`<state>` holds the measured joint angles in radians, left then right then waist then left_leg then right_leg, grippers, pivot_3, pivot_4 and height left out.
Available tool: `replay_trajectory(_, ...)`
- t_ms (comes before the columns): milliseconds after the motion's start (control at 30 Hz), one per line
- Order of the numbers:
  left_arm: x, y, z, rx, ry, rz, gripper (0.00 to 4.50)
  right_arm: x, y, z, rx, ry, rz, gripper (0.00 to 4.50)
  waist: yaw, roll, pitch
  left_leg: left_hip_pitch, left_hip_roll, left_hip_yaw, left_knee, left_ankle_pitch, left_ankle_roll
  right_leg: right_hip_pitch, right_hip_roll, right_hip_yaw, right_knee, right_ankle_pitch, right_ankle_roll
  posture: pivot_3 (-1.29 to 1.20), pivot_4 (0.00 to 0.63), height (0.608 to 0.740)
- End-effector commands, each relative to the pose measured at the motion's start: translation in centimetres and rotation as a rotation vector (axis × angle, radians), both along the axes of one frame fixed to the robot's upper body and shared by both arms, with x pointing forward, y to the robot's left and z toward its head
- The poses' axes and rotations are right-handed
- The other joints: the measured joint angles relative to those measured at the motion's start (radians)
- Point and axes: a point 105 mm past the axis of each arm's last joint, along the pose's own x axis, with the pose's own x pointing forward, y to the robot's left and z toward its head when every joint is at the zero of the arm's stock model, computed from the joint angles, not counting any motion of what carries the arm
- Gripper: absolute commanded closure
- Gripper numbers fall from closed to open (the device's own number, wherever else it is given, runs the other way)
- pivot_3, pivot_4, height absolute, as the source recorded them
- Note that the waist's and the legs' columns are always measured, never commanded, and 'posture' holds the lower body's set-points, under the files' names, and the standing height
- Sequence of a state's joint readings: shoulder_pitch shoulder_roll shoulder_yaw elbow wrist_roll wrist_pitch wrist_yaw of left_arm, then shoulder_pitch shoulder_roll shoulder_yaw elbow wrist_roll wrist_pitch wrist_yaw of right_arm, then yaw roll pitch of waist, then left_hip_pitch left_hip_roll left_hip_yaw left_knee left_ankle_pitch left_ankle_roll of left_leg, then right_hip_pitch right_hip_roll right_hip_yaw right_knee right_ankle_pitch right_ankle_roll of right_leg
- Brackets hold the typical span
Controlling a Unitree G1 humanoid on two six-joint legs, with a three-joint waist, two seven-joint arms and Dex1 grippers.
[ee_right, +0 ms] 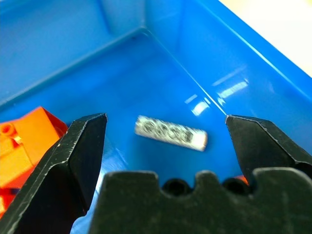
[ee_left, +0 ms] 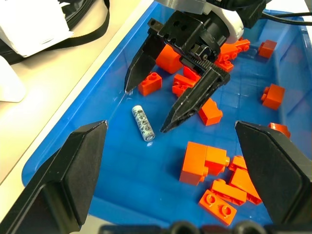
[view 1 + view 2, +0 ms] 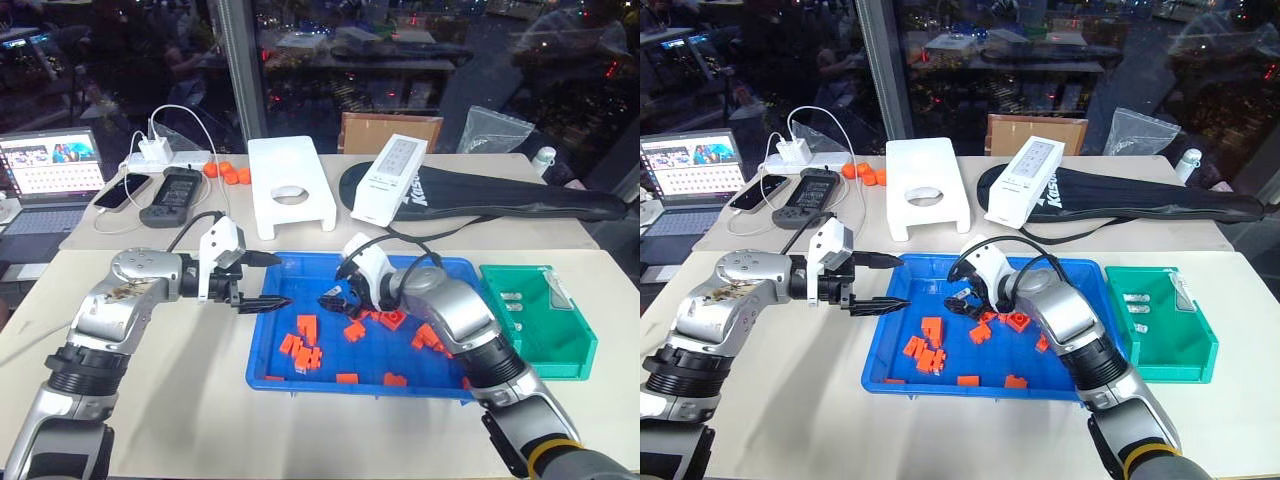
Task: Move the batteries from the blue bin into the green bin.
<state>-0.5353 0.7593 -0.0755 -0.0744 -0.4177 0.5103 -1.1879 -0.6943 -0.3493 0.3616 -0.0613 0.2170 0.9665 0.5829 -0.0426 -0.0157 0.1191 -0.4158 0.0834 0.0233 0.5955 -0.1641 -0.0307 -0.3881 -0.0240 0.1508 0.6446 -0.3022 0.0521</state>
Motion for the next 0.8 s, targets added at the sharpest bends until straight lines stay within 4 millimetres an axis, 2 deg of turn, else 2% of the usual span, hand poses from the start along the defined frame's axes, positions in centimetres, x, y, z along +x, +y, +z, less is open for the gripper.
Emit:
replay_trajectory(33,-0.2,-0.2,0.8,0.009,-0.043,-0.014,0.0,0.4,0.0,-0.5,-0.001,0.008,-0.031,0.03,0.001,0.0,0.0,0.0,0.0,0.0,0.0,0.0,0.0,0.0,0.0,0.0,0.0,0.0,0.0,0.0,0.15,0.722)
replay_trajectory(233,-0.2,-0.3,0.9,0.014,-0.046,-0.017,0.0,1.2,-0.5,-2.3,-0.034,0.02,-0.077,0.03,0.001,0.0,0.0,0.0,0.0,0.0,0.0,0.0,0.0,0.0,0.0,0.0,0.0,0.0,0.0,0.0,0.15,0.722)
replay_trajectory(400,-0.2,-0.3,0.9,0.014,-0.047,-0.017,0.0,1.4,-0.5,-3.0,-0.031,0.021,-0.091,0.03,-0.001,0.0,0.0,0.001,0.0,0.0,0.0,0.0,0.0,0.001,0.0,0.0,0.0,0.0,0.0,0.0,0.15,0.722)
replay_trajectory(433,-0.2,-0.3,1.0,0.014,-0.048,-0.016,0.0,1.4,-0.5,-3.0,-0.031,0.021,-0.09,0.53,-0.001,0.0,0.0,0.001,0.0,0.0,0.0,0.0,0.0,0.001,0.0,0.0,0.0,0.0,0.0,0.0,0.15,0.722)
replay_trajectory(500,-0.1,-0.3,1.0,0.014,-0.049,-0.015,0.0,1.2,-0.5,-3.1,-0.032,0.022,-0.08,1.1,-0.001,0.0,0.0,0.001,0.0,0.0,0.0,0.0,0.0,0.001,0.0,0.0,0.001,0.0,0.0,0.0,0.15,0.722)
replay_trajectory(667,-0.1,-0.3,0.7,0.014,-0.046,-0.015,0.0,0.6,-0.7,-2.6,-0.04,0.01,-0.046,2.86,0.001,-0.001,0.0,0.001,0.0,0.0,0.0,0.0,0.0,0.001,0.0,0.0,0.0,0.0,0.0,0.0,0.15,0.722)
replay_trajectory(767,-0.1,-0.4,0.7,0.013,-0.043,-0.018,0.0,0.3,-1.0,-2.0,-0.057,-0.014,-0.027,3.87,0.001,-0.001,0.0,0.001,0.0,0.0,0.0,0.0,0.0,0.001,0.0,0.0,0.0,0.0,0.0,0.0,0.15,0.722)
replay_trajectory(800,-0.1,-0.4,0.7,0.012,-0.042,-0.02,0.0,0.3,-1.1,-1.1,-0.045,-0.032,-0.024,4.2,0.0,-0.001,0.0,0.001,0.0,0.0,0.0,0.0,0.0,0.001,0.0,0.0,0.0,0.0,0.0,0.0,0.15,0.722)
